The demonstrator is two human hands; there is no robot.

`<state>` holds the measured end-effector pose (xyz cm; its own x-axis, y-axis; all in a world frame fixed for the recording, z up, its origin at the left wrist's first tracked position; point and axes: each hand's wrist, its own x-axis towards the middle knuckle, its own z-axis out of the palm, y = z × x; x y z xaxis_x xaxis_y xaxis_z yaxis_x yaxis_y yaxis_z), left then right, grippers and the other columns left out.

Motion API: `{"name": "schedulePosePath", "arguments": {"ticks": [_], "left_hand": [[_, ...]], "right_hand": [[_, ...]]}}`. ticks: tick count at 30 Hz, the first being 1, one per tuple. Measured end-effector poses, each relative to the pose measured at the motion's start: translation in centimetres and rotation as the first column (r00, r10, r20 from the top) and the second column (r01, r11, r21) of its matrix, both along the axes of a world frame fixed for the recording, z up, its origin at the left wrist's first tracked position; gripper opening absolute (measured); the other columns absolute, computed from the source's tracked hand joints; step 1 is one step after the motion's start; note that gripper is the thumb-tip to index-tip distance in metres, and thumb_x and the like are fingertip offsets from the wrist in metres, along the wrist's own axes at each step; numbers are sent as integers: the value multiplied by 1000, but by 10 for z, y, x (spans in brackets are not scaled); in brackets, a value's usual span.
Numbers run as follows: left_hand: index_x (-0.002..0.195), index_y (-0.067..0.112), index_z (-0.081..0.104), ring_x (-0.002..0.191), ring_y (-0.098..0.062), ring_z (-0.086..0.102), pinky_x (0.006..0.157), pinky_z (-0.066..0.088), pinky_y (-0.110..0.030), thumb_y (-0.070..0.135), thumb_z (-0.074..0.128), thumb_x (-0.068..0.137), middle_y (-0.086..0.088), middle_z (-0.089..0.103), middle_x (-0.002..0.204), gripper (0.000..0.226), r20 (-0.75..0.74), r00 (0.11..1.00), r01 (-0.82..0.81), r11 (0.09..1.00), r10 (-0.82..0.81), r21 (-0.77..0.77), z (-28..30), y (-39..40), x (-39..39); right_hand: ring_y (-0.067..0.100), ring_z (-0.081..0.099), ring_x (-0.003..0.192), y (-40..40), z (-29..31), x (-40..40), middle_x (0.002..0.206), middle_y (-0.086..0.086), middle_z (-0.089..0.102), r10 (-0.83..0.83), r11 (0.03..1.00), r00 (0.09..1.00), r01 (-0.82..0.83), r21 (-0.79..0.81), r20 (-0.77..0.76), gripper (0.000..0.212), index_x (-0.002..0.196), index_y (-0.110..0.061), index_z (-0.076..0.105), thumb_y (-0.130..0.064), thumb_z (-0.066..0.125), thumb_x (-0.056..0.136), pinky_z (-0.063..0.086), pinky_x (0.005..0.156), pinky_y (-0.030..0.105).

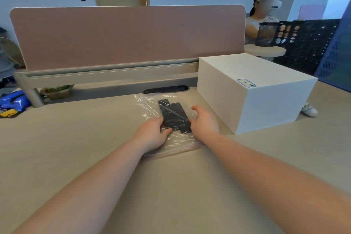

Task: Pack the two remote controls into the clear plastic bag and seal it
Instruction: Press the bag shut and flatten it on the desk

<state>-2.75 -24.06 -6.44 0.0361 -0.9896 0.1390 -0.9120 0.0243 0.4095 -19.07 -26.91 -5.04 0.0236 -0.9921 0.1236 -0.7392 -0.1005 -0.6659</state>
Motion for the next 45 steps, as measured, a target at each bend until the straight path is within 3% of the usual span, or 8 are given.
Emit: {"name": "schedulePosePath", "arguments": {"ticks": [5, 13, 20, 27, 31, 35, 37, 45], "left_hand": [[117, 17, 57, 107, -29, 57, 87, 46, -36, 41, 51, 87, -9, 63, 118, 38, -2, 999, 46, 999, -46, 5, -1, -40, -24], [113, 14, 57, 108, -31, 55, 88, 45, -36, 37, 53, 87, -10, 63, 117, 35, 23, 997, 69, 998, -69, 14, -1, -79, -32], [95, 10, 55, 102, -32, 55, 82, 45, -38, 47, 46, 88, -10, 61, 105, 39, 127, 991, 30, 1000, -29, -1, -4, -62, -28], [99, 7, 54, 105, -33, 53, 86, 44, -38, 46, 42, 91, -12, 58, 108, 41, 165, 986, 24, 1000, -26, 13, 1, -34, -21], [119, 5, 52, 120, -32, 48, 98, 41, -41, 43, 40, 93, -12, 54, 128, 48, 163, 987, -14, 1000, 10, 26, 10, -16, -19], [104, 6, 54, 110, -33, 52, 89, 44, -40, 41, 41, 93, -12, 57, 114, 39, 144, 989, -23, 999, 19, 24, 14, 7, -17], [110, 6, 54, 112, -33, 51, 91, 43, -39, 39, 41, 93, -12, 57, 120, 39, 141, 989, -42, 998, 36, 36, 15, 23, -18], [97, 7, 55, 108, -32, 53, 86, 44, -38, 37, 42, 93, -12, 57, 111, 34, 104, 992, -78, 997, 78, 5, -3, 83, -16]], "right_hand": [[35, 59, 102, -27, 8, -16, 112, 15, 64, -105, 994, 988, 101, -46, -111, 37, 121, -16, 54, -3, 53, 86, 55, 84, 41], [36, 55, 105, -53, 6, -13, 110, 15, 61, -151, 984, 952, 118, -135, -266, 21, 106, -10, 54, -2, 50, 87, 49, 80, 38], [32, 47, 118, -58, 0, -18, 126, 15, 48, -65, 994, 897, 16, -113, -438, 23, 118, -6, 52, -12, 45, 97, 45, 94, 39], [35, 48, 118, -45, -1, -29, 129, 16, 48, 24, 997, 890, -55, -54, -455, 29, 122, 0, 51, -4, 37, 97, 43, 98, 41], [34, 52, 115, -36, 6, -31, 125, 14, 52, 39, 994, 889, -80, -71, -456, 24, 116, -2, 55, -9, 40, 98, 47, 93, 40], [34, 57, 107, -17, 15, -34, 118, 13, 55, 93, 989, 901, -133, -67, -423, 27, 110, -3, 57, -20, 38, 100, 48, 82, 38], [33, 57, 105, -1, 16, -33, 114, 12, 56, 145, 981, 906, -183, -58, -399, 28, 105, -3, 57, -23, 38, 100, 46, 79, 37], [32, 54, 112, 66, -10, -29, 117, 14, 57, 374, 918, 831, -394, 38, -413, 30, 108, -5, 56, -29, 39, 99, 46, 95, 42]]}}
